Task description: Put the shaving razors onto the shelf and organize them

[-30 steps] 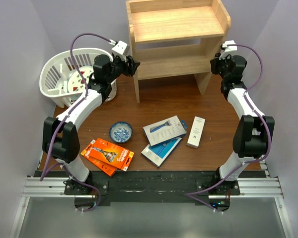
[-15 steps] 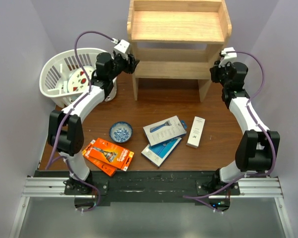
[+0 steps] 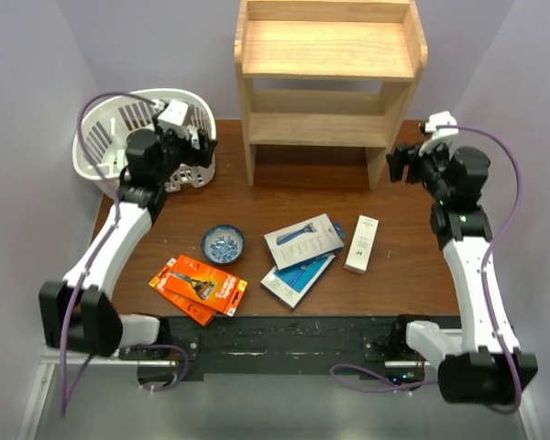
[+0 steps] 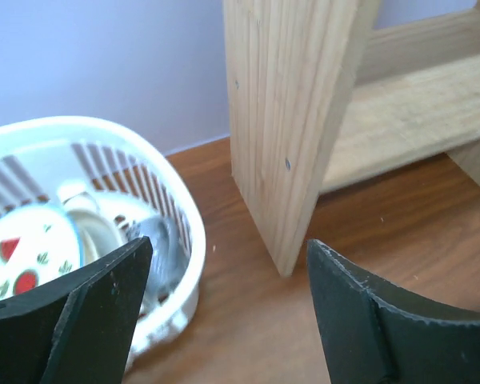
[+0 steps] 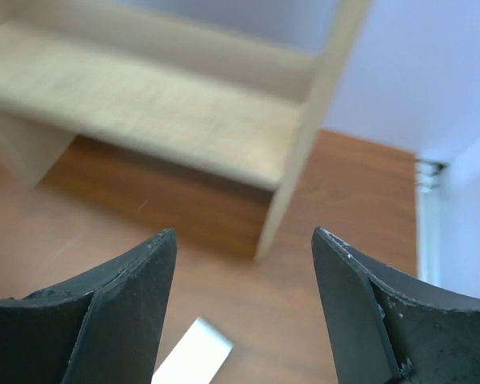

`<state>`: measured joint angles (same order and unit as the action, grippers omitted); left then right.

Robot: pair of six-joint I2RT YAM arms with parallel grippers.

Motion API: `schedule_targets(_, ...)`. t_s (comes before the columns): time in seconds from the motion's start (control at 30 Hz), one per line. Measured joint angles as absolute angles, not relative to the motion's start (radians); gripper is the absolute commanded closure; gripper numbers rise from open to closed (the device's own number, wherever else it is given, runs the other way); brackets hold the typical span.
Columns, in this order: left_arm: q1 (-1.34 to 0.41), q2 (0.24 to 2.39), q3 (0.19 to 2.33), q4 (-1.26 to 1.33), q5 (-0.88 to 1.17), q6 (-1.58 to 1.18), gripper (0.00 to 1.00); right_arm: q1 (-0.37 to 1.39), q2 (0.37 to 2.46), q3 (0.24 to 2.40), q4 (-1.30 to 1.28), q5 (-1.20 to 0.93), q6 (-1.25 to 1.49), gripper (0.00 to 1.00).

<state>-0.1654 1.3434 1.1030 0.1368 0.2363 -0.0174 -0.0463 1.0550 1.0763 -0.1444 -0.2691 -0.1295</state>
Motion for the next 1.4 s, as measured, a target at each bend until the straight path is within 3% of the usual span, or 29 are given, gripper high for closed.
schedule_targets(0.13,-0.152,1.141,0.963,0.058,0.257,-0.063,0.17,-0.031,0.926,0.965,-0.282,-0.426,-0.166,0.25)
schedule_targets(0.23,-0.157,1.116,0.904,-0.049,0.276,-0.119,0.17,0.048,0.921,0.930,-0.395,-0.514,-0.226,0.22)
schedule_targets(0.5,-0.139,1.093,0.656,-0.172,0.364,-0.259,0.17,0.384,1.170,0.963,-0.603,-0.599,-0.502,0.13)
schedule_targets(0.57,-0.138,1.092,0.632,-0.154,0.418,-0.290,0.17,0.405,1.225,0.979,-0.640,-0.601,-0.572,0.13)
schedule_targets(0.73,-0.160,1.093,0.592,-0.044,0.538,-0.327,0.17,0.405,1.378,1.080,-0.736,-0.578,-0.792,0.01)
schedule_targets(0.87,-0.194,1.114,0.591,0.022,0.588,-0.331,0.18,0.406,1.464,1.129,-0.789,-0.559,-0.941,0.01)
schedule_targets(1.13,-0.245,1.166,0.597,0.039,0.641,-0.328,0.22,0.515,1.545,1.137,-0.790,-0.533,-1.085,0.01)
schedule_targets(1.4,-0.283,1.196,0.598,0.019,0.663,-0.321,0.24,0.651,1.613,1.071,-0.535,-0.466,-1.002,0.01)
